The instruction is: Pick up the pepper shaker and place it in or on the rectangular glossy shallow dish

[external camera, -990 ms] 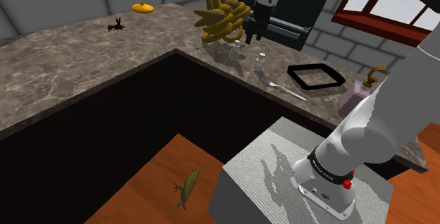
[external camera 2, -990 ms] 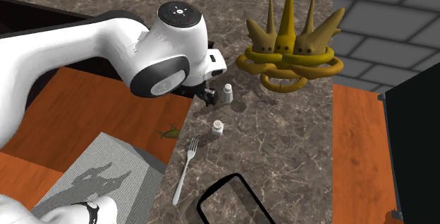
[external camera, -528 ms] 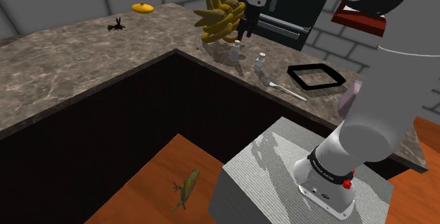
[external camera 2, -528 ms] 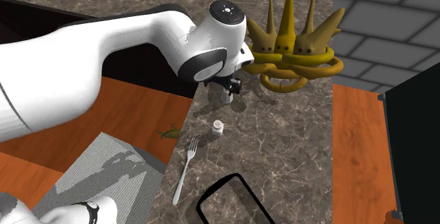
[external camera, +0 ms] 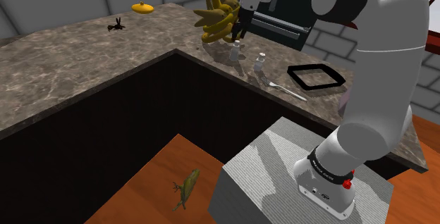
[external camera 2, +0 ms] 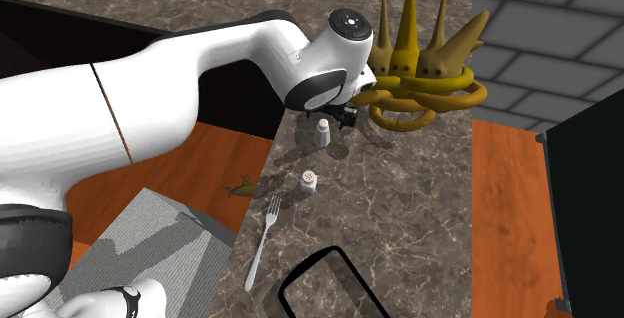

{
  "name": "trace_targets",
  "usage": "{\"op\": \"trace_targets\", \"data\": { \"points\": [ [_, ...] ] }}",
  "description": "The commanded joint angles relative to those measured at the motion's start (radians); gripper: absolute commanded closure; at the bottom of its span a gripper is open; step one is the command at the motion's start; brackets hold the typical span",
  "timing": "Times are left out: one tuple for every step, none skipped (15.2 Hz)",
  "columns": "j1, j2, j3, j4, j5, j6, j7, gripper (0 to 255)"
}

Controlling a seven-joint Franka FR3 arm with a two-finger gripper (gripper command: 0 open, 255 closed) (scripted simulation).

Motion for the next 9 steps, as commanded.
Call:
{"op": "trace_targets", "data": {
  "points": [
    [0.000, 0.009, 0.002, -0.014, 0.004, 0.023, -0.004, 0],
    [0.001, 0.013, 0.003, -0.021, 0.006, 0.034, -0.006, 0],
    [0.001, 0.018, 0.005, -0.027, 0.008, 0.045, -0.007, 0],
    [0.002, 0.021, 0.005, -0.031, 0.009, 0.051, -0.008, 0],
    [0.002, 0.021, 0.005, -0.031, 0.009, 0.051, -0.008, 0],
    [0.002, 0.021, 0.005, -0.031, 0.009, 0.051, -0.008, 0],
    [0.002, 0.021, 0.005, -0.031, 0.009, 0.051, -0.008, 0],
    [0.002, 0.021, 0.005, -0.031, 0.009, 0.051, -0.008, 0],
    [0.002, 0.021, 0.005, -0.031, 0.009, 0.051, -0.008, 0]
  ]
}}
